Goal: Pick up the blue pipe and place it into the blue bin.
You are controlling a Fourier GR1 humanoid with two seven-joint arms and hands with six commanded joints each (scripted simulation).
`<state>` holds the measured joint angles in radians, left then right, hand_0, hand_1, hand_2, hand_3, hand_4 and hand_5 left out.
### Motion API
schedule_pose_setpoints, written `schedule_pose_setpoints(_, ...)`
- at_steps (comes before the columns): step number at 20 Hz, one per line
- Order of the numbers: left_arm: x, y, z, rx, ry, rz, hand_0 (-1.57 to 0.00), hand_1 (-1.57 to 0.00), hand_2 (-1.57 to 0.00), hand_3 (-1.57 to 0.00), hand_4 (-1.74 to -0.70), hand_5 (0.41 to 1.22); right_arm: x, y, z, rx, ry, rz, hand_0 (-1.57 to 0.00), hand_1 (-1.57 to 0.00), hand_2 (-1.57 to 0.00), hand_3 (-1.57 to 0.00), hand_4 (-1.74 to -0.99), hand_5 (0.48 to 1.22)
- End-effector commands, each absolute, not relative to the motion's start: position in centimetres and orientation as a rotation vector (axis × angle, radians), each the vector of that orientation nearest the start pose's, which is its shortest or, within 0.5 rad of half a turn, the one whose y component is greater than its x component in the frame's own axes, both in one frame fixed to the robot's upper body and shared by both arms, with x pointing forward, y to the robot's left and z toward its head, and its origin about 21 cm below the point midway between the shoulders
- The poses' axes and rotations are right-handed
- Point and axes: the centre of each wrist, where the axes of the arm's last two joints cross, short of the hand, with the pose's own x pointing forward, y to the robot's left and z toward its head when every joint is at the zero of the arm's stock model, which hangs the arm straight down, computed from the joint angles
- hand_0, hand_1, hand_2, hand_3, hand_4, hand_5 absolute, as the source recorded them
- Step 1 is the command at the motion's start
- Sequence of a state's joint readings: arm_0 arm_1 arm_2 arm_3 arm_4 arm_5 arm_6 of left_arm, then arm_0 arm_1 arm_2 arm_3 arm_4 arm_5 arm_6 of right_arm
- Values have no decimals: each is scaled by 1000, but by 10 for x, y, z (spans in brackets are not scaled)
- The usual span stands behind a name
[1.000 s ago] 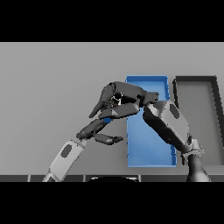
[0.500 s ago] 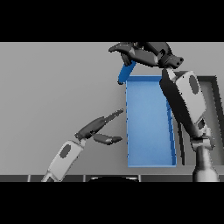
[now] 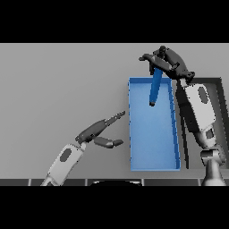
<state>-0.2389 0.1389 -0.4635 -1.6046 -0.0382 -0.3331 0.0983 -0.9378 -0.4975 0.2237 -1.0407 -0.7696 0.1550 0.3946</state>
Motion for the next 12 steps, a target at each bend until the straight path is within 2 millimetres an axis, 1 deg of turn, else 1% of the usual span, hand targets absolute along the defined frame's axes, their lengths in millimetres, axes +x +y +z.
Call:
schedule_pose_setpoints(1, 266, 124, 52, -450, -1552, -919, 1, 1, 1, 1, -868, 481, 424, -230, 196, 359, -1381, 341, -1571, -1571, -1571, -1571, -1499, 1221)
schedule_pose_setpoints(2, 267, 121, 52, -443, -1556, -913, 1, 1, 1, 1, -870, 480, 421, -231, 188, 331, -1333, 322, -1571, -1571, -1571, -1571, -1499, 1221)
schedule_pose_setpoints(3, 266, 121, 50, -450, -1553, -909, 1, 1, 1, 1, -874, 479, 418, -239, 179, 297, -1291, 288, -1571, -1571, -1571, -1571, -1499, 1221)
schedule_pose_setpoints(4, 266, 123, 50, -448, -1551, -908, 1, 1, 1, 1, -877, 479, 415, -240, 172, 269, -1247, 287, -1571, -1571, -1571, -1571, -1499, 1221)
schedule_pose_setpoints(5, 267, 124, 49, -440, -1544, -911, 1, 1, 1, 1, -879, 477, 409, -242, 165, 244, -1196, 292, -1571, -1571, -1571, -1281, -1547, 1221)
schedule_pose_setpoints(6, 267, 127, 48, -445, -1550, -914, 1, 1, 1, 1, -880, 475, 405, -245, 158, 214, -1151, 295, -1571, -1571, -1571, -1025, -1586, 1221)
schedule_pose_setpoints(7, 266, 126, 50, -451, -1560, -914, 1, 1, 1, 1, -881, 476, 401, -246, 151, 192, -1098, 300, -1571, -1571, -1571, -820, -1617, 1221)
schedule_pose_setpoints(8, 264, 122, 50, -460, -1558, -908, 1, 1, 1, 1, -883, 479, 397, -248, 145, 177, -1074, 322, -1571, -1571, -1571, -681, -1642, 1221)
schedule_pose_setpoints(9, 264, 121, 51, -456, -1551, -913, 1, 1, 1, 1, -885, 481, 394, -251, 135, 150, -1043, 336, -1571, -1571, -1571, -617, -1662, 1221)
schedule_pose_setpoints(10, 265, 122, 51, -447, -1548, -915, 1, 1, 1, 1, -886, 483, 393, -253, 128, 121, -1009, 331, -1571, -1571, -1571, -808, -1617, 1199)
schedule_pose_setpoints(11, 265, 123, 52, -444, -1545, -915, 1, 1, 1, 1, -885, 486, 394, -254, 120, 104, -972, 328, -1571, -1514, -1454, -960, -1573, 1188)
schedule_pose_setpoints(12, 266, 124, 52, -441, -1547, -916, 1, 1, 1, 1, -883, 490, 395, -255, 115, 99, -950, 324, -1257, -1211, -1163, -768, -1515, 1176)
